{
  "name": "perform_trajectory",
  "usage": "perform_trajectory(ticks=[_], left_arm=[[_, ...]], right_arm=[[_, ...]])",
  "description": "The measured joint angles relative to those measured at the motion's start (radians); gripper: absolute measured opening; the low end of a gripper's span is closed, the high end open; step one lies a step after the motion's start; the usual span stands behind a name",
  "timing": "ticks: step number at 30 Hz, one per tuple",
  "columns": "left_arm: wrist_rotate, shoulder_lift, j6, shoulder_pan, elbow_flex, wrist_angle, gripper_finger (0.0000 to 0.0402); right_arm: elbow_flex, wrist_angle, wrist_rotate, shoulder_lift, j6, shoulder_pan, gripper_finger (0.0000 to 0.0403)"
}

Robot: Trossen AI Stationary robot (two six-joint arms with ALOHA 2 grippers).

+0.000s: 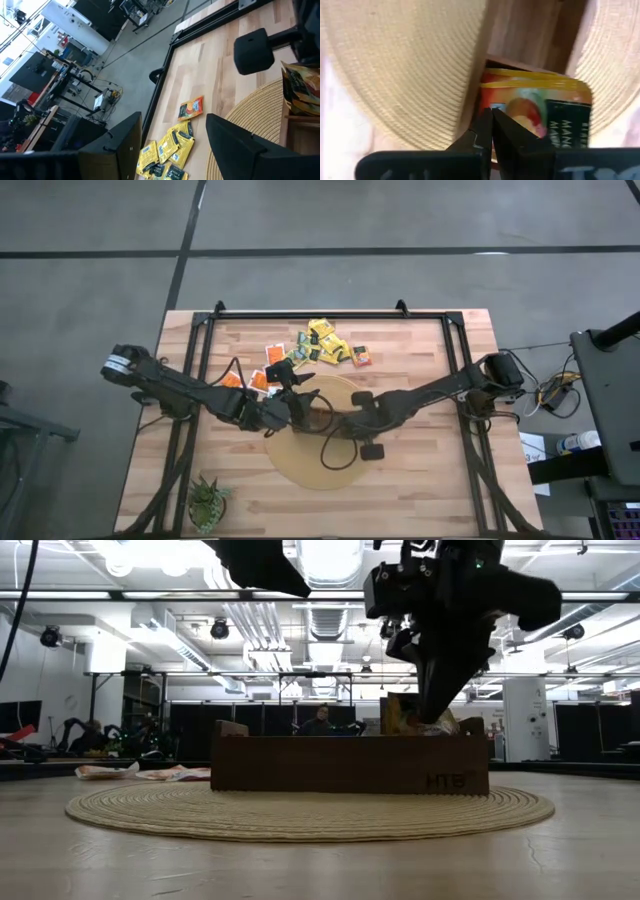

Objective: Pick & Place Tea
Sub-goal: Put the orange and green tea bag into the wooden organizer

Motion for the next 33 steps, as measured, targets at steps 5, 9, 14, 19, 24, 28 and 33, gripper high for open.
perform_trajectory(ticks=[5,9,14,19,24,28,33], left_arm=[[0.0,0.0,-0.001,0.0,0.0,0.0,0.0215],[0.0,0.0,-0.001,0.0,0.0,0.0,0.0215],[0.005,0.0,-0.001,0.0,0.0,0.0,0.0215],[0.011,0.0,-0.001,0.0,0.0,-0.001,0.0215],[0.016,0.0,-0.002,0.0,0.0,-0.001,0.0215],[0.017,0.0,-0.001,0.0,0.0,-0.001,0.0215],[0.017,0.0,-0.001,0.0,0.0,-0.001,0.0215]], right_arm=[[-0.019,0.034,0.015,0.029,0.001,-0.004,0.0008],[-0.025,0.038,-0.072,0.079,-0.02,-0.024,0.0008],[-0.015,0.019,-0.11,0.09,-0.024,-0.039,0.0008],[-0.007,0.013,-0.071,0.048,0.0,-0.035,0.0008],[-0.01,0.012,0.006,0.005,0.034,-0.023,0.0008],[-0.015,0.014,0.016,-0.005,0.062,-0.017,0.0008],[-0.019,-0.025,0.016,-0.008,0.075,-0.013,0.0008]])
